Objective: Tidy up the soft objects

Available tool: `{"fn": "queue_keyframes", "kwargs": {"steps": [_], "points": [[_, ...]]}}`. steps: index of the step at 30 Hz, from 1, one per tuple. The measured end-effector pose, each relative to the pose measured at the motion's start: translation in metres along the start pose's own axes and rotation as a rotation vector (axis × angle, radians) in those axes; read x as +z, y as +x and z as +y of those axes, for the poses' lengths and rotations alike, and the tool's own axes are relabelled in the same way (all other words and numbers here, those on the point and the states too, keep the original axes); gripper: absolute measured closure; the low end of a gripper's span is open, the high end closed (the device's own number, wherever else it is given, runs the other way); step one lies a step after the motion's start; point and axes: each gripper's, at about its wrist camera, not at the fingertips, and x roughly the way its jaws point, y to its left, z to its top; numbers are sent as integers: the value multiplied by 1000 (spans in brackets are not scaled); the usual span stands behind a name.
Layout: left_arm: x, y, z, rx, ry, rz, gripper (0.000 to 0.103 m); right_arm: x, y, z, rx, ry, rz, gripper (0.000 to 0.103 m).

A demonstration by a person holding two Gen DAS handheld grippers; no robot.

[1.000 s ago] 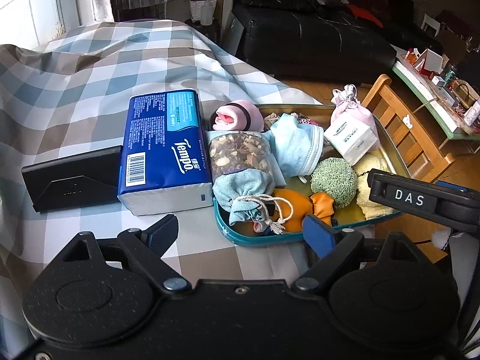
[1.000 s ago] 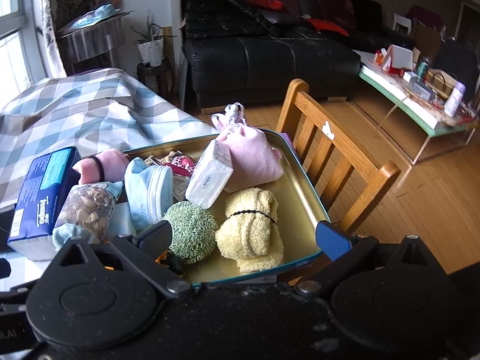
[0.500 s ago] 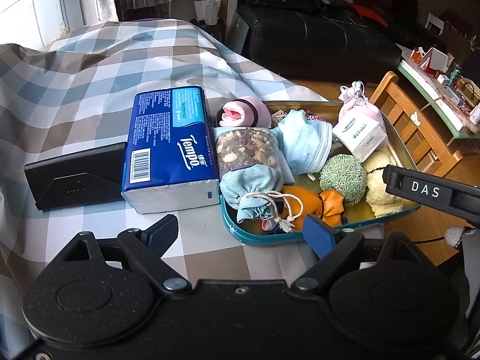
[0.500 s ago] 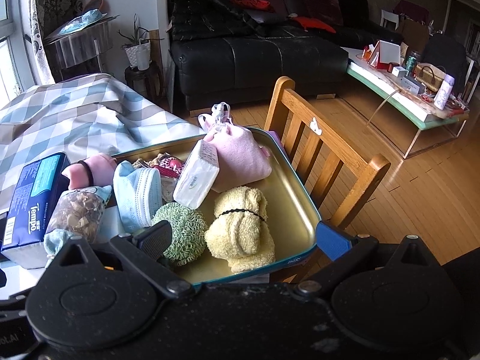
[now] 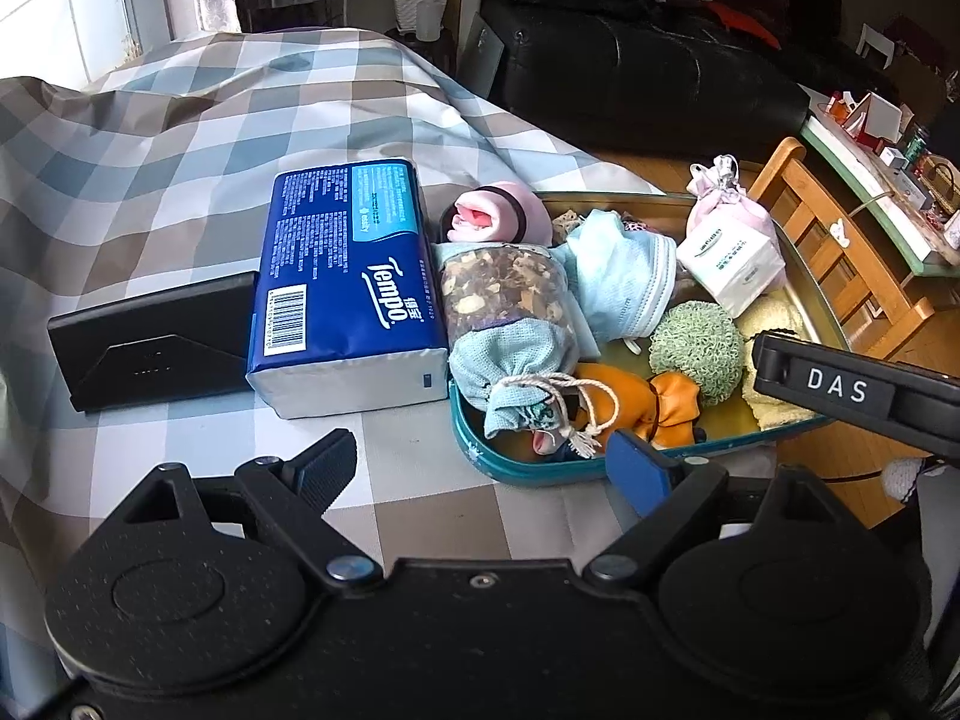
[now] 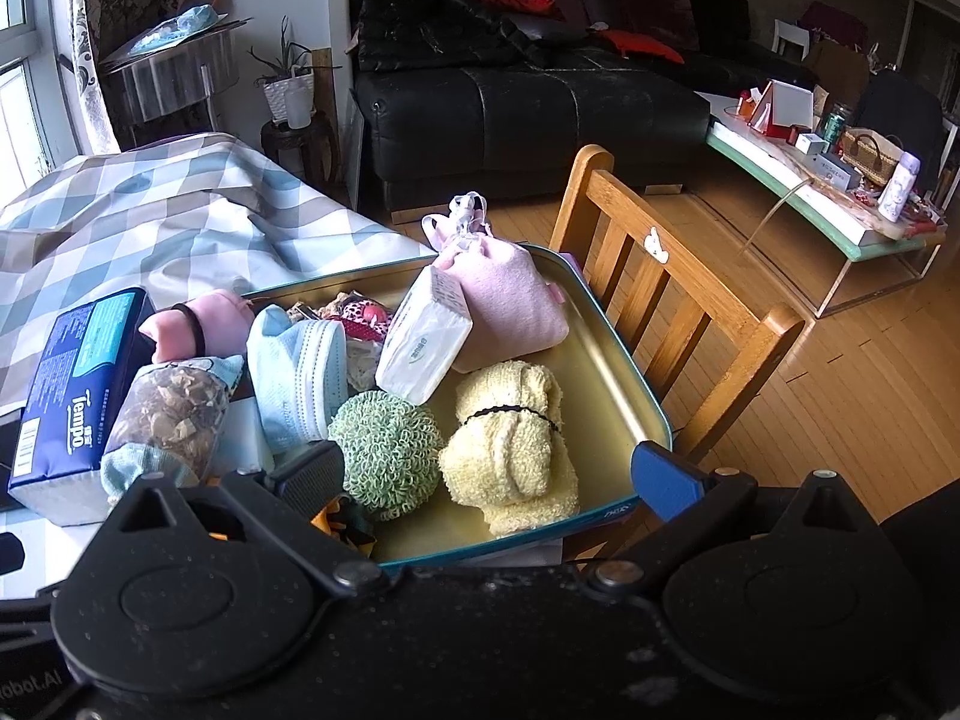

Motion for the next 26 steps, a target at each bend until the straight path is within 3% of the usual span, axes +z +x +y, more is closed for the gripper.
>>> {"fn": "queue_keyframes", "kwargs": {"steps": [26], "points": [[-1, 0, 2, 10, -5, 2, 16, -1, 2, 2, -2, 6, 11, 0]]}}
